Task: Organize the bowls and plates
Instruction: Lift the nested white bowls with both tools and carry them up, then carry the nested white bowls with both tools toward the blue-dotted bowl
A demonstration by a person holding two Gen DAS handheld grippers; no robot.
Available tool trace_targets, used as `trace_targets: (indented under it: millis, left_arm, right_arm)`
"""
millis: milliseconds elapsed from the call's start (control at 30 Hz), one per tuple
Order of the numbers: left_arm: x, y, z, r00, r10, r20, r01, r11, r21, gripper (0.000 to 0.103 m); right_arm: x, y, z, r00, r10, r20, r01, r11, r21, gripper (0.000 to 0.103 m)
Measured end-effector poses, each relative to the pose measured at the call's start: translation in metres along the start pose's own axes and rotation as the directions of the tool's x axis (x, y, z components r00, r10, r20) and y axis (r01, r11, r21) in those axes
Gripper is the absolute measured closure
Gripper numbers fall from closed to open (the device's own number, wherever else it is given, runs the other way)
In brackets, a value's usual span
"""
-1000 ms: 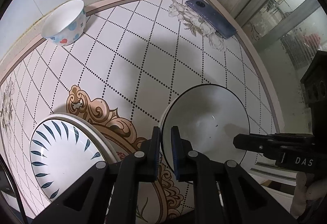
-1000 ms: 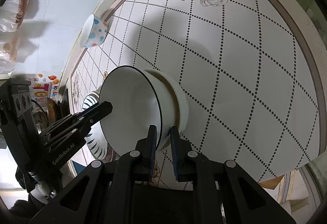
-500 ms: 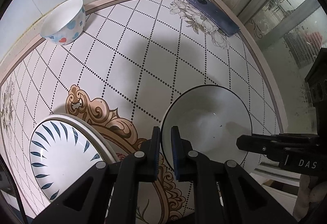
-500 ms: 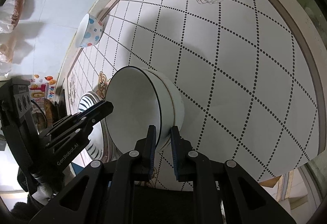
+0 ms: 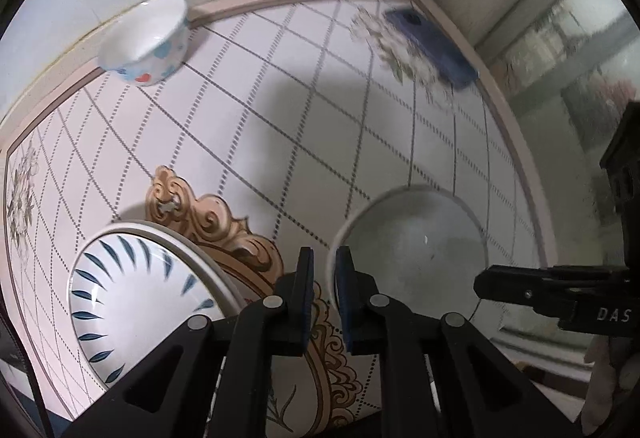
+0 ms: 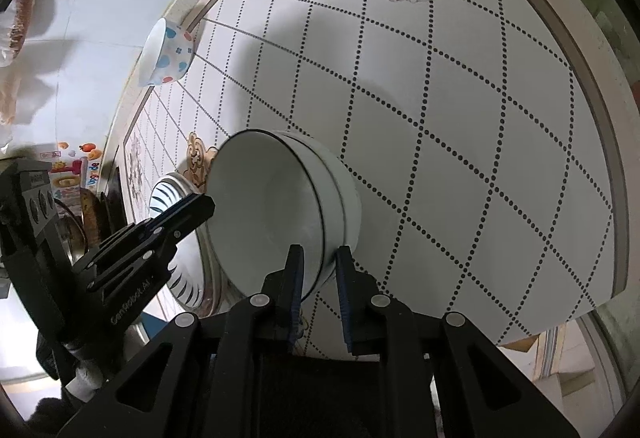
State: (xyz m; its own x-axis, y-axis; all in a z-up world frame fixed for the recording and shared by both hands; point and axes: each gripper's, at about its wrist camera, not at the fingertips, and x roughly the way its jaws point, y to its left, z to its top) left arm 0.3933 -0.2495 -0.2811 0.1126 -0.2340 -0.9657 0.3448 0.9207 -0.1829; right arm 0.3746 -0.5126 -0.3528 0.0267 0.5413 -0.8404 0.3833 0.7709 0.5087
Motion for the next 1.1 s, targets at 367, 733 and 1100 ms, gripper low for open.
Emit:
trace_targets:
  millis: [367,733,1100]
  left_arm:
    - [-0.017,0.118,0.096,0.988,0.098,0.119,-0.066,0.966,-0.250,0.084]
    - [0.046,0.230,0.166,0.998,0.051,0.031,-0.033,0.901,-0.433,0.084]
    - [0.059,0.214,0.171,0.993,0.097,0.065,-0.068,0.933,-0.352,0.091]
  right_arm:
    - [-0.015,0.107,0.098,0.989,0.073,0.132,-0.051,0.986,-0.159,0.051]
    - [0.090,0.206,0.228,0.993,0.052,0.102,-0.029,0.977,-0.210,0.051]
    - [0.132,0.208,0.253,0.997,-0.010,0.078,0.025,0.979,-0.203,0.091]
